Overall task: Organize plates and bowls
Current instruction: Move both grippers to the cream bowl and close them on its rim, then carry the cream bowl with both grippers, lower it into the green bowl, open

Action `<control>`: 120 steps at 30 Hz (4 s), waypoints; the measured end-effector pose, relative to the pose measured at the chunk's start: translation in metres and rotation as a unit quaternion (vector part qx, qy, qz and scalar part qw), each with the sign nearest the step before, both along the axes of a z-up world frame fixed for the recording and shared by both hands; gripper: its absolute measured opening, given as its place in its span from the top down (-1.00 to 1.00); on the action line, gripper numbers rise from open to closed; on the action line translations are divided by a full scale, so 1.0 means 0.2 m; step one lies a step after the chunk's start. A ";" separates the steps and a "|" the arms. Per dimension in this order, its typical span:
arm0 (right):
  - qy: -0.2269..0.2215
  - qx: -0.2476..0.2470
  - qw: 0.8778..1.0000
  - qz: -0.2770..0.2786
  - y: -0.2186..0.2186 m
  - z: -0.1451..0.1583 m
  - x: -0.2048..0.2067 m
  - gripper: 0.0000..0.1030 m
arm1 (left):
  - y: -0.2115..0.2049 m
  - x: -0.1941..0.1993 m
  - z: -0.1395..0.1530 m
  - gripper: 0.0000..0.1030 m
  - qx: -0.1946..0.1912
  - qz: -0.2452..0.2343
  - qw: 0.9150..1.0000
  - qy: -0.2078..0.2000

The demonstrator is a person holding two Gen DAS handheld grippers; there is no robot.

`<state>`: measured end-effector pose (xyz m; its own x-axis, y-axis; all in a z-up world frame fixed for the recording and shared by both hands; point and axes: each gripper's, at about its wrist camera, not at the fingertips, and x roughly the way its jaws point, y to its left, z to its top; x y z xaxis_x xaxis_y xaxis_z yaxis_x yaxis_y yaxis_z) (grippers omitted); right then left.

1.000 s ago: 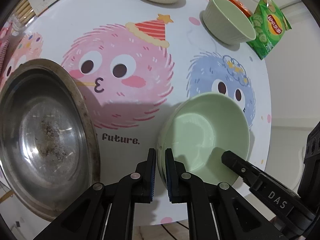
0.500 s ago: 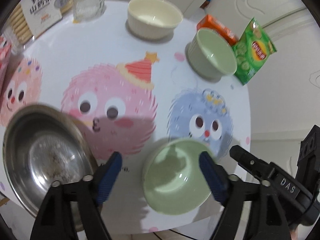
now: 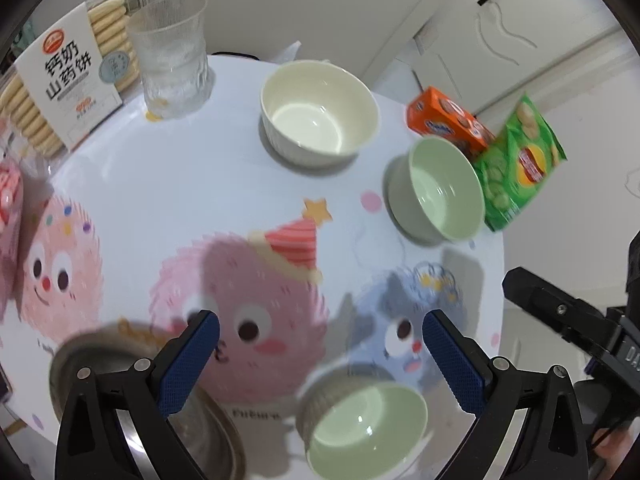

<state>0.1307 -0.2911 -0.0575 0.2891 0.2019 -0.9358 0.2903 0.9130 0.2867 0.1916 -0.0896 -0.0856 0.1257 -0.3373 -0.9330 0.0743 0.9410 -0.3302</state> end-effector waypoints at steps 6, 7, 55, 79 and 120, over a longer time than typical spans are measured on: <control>-0.007 -0.010 0.999 0.044 0.07 0.02 0.28 -1.00 | 0.01 0.19 -0.05 -1.00 0.010 0.021 1.000 0.010; -0.008 -0.010 0.999 0.050 0.09 0.03 0.33 -1.00 | 0.01 0.22 -0.06 -1.00 0.012 0.024 1.000 0.012; 0.065 -0.015 0.989 0.129 0.24 -0.42 1.01 0.85 | 0.01 0.70 -0.37 0.67 0.000 0.097 0.993 0.062; 0.075 -0.001 0.993 0.092 0.27 -0.40 0.87 0.87 | 0.06 0.58 -0.31 0.74 0.007 0.096 0.994 0.051; 0.008 -0.037 0.998 0.059 0.27 0.05 -0.36 0.84 | -0.11 -0.49 0.17 0.74 0.024 -0.046 0.999 -0.012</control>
<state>0.0597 -0.2367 -0.0483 0.2519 0.1631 -0.9539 0.1846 0.9595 0.2128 0.0927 -0.1124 -0.0518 0.1195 -0.3042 -0.9451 0.1690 0.9442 -0.2826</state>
